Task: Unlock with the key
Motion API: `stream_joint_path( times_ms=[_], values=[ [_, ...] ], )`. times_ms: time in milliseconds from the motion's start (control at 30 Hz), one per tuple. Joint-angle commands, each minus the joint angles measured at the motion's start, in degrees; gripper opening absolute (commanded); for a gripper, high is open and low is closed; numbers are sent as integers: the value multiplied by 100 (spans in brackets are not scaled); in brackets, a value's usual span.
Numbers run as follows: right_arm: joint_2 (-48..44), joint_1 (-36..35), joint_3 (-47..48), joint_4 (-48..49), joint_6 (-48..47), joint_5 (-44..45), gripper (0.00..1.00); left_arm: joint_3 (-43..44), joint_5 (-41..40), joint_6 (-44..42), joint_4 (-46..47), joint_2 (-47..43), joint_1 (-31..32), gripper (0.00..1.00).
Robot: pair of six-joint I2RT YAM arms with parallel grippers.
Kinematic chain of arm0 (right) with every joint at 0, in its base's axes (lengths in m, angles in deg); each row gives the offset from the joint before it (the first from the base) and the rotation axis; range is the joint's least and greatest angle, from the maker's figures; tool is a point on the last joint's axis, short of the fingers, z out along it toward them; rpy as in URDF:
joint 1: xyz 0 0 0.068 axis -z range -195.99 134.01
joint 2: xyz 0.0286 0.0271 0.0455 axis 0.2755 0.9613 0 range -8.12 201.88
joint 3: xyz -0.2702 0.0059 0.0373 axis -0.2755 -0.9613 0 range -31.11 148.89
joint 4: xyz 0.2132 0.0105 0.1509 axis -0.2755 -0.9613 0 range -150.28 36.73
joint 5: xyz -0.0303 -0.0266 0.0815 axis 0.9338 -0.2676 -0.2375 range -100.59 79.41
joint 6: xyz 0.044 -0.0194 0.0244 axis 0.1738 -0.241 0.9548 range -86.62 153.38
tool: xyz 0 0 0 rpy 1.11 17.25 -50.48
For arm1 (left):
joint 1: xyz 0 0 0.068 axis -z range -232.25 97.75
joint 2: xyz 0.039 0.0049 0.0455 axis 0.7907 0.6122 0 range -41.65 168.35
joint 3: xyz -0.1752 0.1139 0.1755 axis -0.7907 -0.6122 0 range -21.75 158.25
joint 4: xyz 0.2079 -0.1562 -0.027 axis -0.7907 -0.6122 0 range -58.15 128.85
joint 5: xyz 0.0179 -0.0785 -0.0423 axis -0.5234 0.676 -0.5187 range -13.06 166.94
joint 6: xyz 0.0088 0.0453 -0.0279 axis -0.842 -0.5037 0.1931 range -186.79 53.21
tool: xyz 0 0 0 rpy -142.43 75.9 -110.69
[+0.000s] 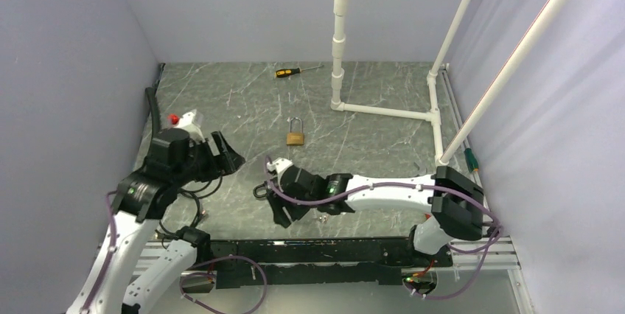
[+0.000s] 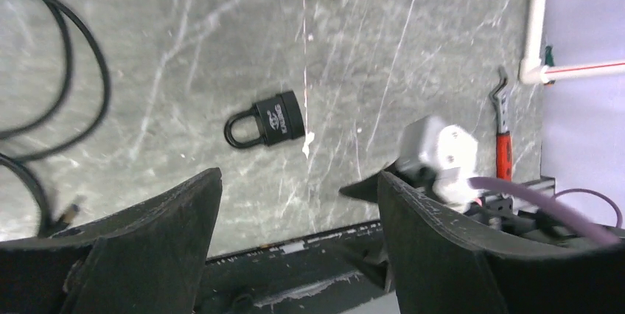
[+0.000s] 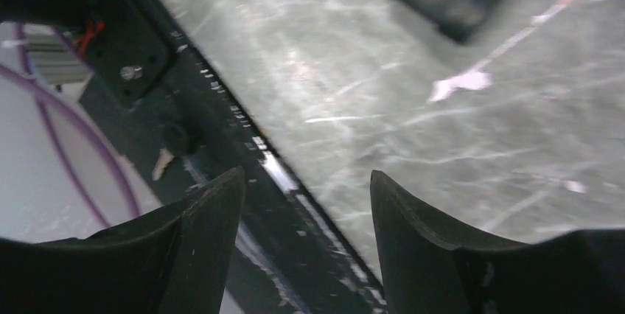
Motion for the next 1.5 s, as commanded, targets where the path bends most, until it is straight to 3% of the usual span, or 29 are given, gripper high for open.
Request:
stream_joint_path(
  times_ms=[0, 267, 500, 833, 1233, 1467],
  values=[
    [333, -551, 524, 241, 1128, 41, 67, 526, -400, -753, -408, -585, 13, 82],
    [1274, -1209, 1339, 200, 1618, -4, 66, 1219, 454, -1058, -772, -1205, 13, 86],
    [1910, -1550, 2236, -1152, 2582, 1223, 63, 1887, 915, -1025, -1080, -1543, 13, 89],
    [2734, -1871, 3246, -2363, 3566, 1826, 64, 2409, 1538, -1187, -1221, -1790, 13, 91],
    [3522, -2155, 4358, -3124, 3962, 1844, 62, 2328, 1629, -1242, -1276, -1994, 13, 92],
    [3803, -2213, 4707, -3493, 4168, 1837, 54, 2293, 1762, -1210, -1218, -2084, 13, 92]
  ],
)
